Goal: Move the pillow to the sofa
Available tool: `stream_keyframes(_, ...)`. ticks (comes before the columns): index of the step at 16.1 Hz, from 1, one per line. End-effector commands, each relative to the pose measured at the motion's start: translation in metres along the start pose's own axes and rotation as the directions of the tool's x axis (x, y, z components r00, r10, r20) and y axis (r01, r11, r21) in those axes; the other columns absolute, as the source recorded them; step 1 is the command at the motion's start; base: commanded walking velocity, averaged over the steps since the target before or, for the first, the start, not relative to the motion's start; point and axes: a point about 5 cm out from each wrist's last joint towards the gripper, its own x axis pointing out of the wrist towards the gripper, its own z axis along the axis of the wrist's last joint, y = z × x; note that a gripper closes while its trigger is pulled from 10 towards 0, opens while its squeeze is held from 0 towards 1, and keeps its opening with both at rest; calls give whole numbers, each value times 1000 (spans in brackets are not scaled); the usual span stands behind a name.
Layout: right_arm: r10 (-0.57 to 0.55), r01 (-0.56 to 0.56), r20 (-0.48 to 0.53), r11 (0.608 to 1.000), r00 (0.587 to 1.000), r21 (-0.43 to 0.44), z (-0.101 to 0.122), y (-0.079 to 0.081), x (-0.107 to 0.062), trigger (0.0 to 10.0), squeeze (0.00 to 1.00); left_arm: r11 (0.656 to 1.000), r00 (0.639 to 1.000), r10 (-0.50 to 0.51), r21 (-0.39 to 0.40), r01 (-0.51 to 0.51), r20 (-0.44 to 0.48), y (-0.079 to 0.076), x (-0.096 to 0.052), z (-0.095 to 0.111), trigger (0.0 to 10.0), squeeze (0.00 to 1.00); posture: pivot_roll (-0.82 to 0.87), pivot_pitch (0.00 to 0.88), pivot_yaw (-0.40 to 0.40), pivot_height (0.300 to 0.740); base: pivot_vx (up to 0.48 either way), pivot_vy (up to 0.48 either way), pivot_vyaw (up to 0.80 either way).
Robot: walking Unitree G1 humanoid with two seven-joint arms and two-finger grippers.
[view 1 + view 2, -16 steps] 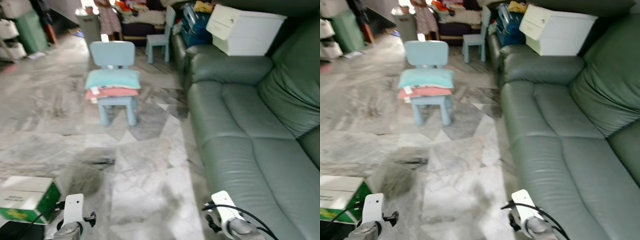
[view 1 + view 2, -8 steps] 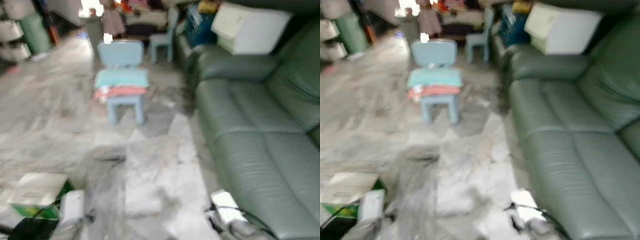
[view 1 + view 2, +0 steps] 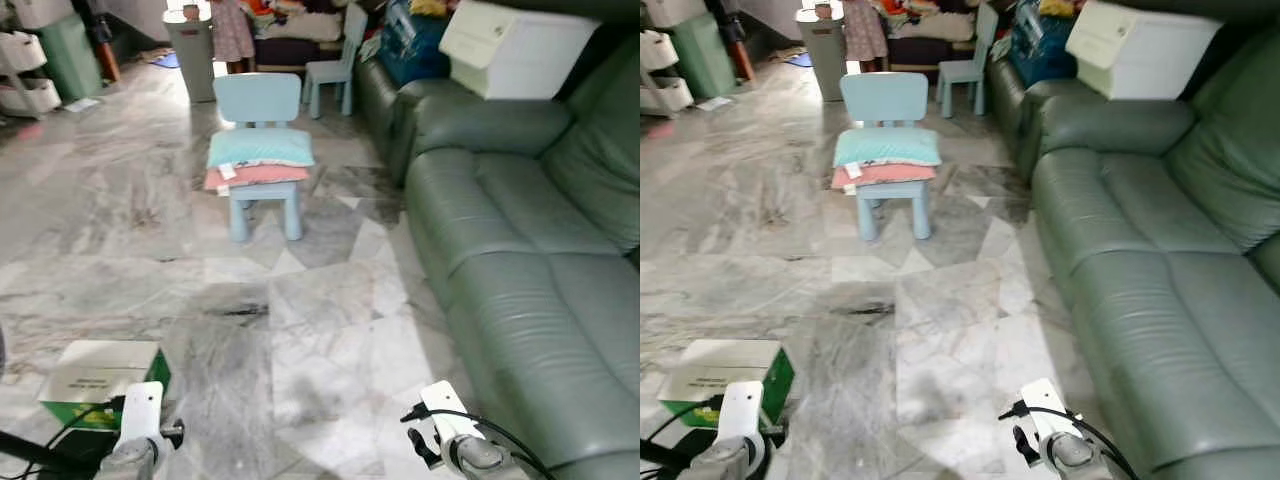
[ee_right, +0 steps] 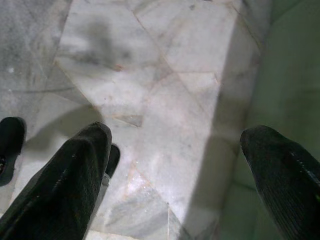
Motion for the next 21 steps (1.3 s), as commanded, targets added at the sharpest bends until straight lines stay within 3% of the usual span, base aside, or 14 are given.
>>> stream_keyframes(1,-4,4,-1,1000,1000,-6,1,-2,0,10000,0,1000,1000,-2,-6,2,1,1,0,1,10000,0,-148,0,-9,740,0,0,0)
stream_keyframes(7,-3,3,-7,1000,1000,-1,-2,-1,0,10000,0,1000,1000,-12,-26,12,2,-1,0,0,10000,0,-146,0,-11,740,215,0,0)
stream_keyframes(21,-6,6,-2,1000,1000,-2,0,-2,0,10000,0,999,1000,-21,-28,21,7,-3,0,3,10000,0,-149,0,-10,740,396,206,0)
